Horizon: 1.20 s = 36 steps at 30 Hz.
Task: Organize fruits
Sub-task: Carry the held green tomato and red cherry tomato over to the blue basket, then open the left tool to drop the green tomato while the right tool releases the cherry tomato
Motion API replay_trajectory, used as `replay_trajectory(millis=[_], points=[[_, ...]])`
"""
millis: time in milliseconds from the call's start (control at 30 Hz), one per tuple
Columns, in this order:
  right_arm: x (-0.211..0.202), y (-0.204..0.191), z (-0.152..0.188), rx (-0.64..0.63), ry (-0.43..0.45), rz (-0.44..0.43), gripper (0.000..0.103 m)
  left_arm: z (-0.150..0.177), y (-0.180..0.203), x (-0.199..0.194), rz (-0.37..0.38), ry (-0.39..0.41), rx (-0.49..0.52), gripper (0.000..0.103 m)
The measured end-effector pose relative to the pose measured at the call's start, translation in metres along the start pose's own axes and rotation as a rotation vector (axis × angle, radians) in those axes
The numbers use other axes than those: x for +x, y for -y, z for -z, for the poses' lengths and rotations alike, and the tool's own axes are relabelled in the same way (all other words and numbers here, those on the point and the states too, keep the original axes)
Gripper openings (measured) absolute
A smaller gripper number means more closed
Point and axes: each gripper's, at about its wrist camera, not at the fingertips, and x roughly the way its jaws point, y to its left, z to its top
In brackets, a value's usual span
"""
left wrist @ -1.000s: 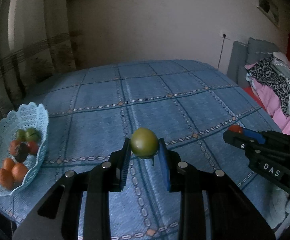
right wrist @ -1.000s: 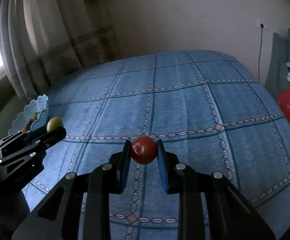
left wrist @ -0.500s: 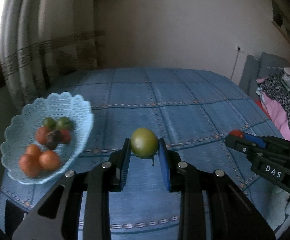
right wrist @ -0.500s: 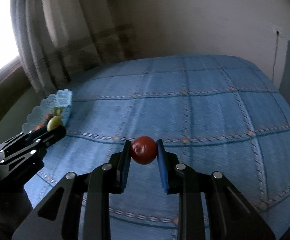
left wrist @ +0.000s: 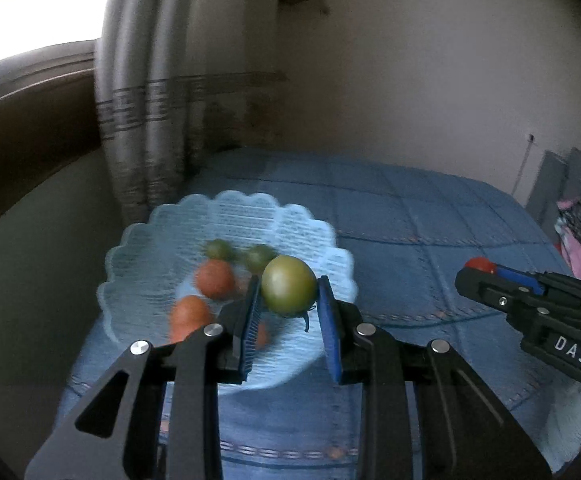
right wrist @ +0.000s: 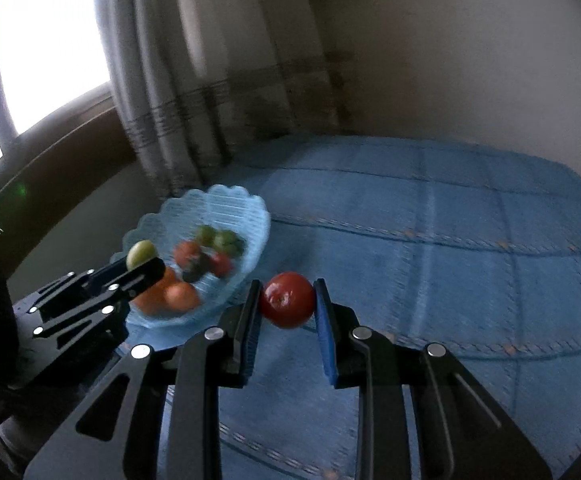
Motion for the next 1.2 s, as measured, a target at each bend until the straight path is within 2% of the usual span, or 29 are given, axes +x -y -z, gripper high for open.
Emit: replay_trajectory(millis=[233,533,567,600,667,767,800,833,867,1200], points=[[0.029,-0.040,-0.019,-0.040,-0.023,-0.062,0.026,-0.007,-0.042,0.010,-0.090,0.002,-0.070,0.028],[0.061,-0.061,-0.025,-0.054,-0.067,-0.088,0.026,-0.009,-0.062,0.020,-0.101,-0.030,-0.126,0.029],[0.063,-0.060,-0.025,-0.055,-0.070,-0.092,0.026,-0.009,-0.062,0.020,-0.097,-0.032,-0.130,0.035],[0.066,-0.062,-0.025,-0.055,-0.075,-0.096,0.026,-0.009,-0.063,0.020,-0.098,-0.032,-0.134,0.049],[0.071,-0.062,-0.024,-0.046,-0.089,-0.104,0.026,-0.010,-0.064,0.017,-0.110,-0.015,-0.143,0.067],[0.076,-0.059,-0.023,-0.027,-0.109,-0.116,0.026,-0.011,-0.066,0.015,-0.107,-0.010,-0.157,0.070],[0.078,-0.057,-0.022,-0.015,-0.116,-0.118,0.030,-0.011,-0.067,0.014,-0.108,-0.009,-0.161,0.072],[0.079,-0.054,-0.022,-0.002,-0.119,-0.119,0.039,-0.011,-0.067,0.014,-0.109,-0.009,-0.165,0.073],[0.077,-0.052,-0.022,0.012,-0.113,-0.120,0.041,-0.011,-0.067,0.015,-0.110,-0.010,-0.166,0.074],[0.072,-0.051,-0.019,0.021,-0.097,-0.112,0.041,-0.013,-0.067,0.012,-0.115,0.001,-0.166,0.084]])
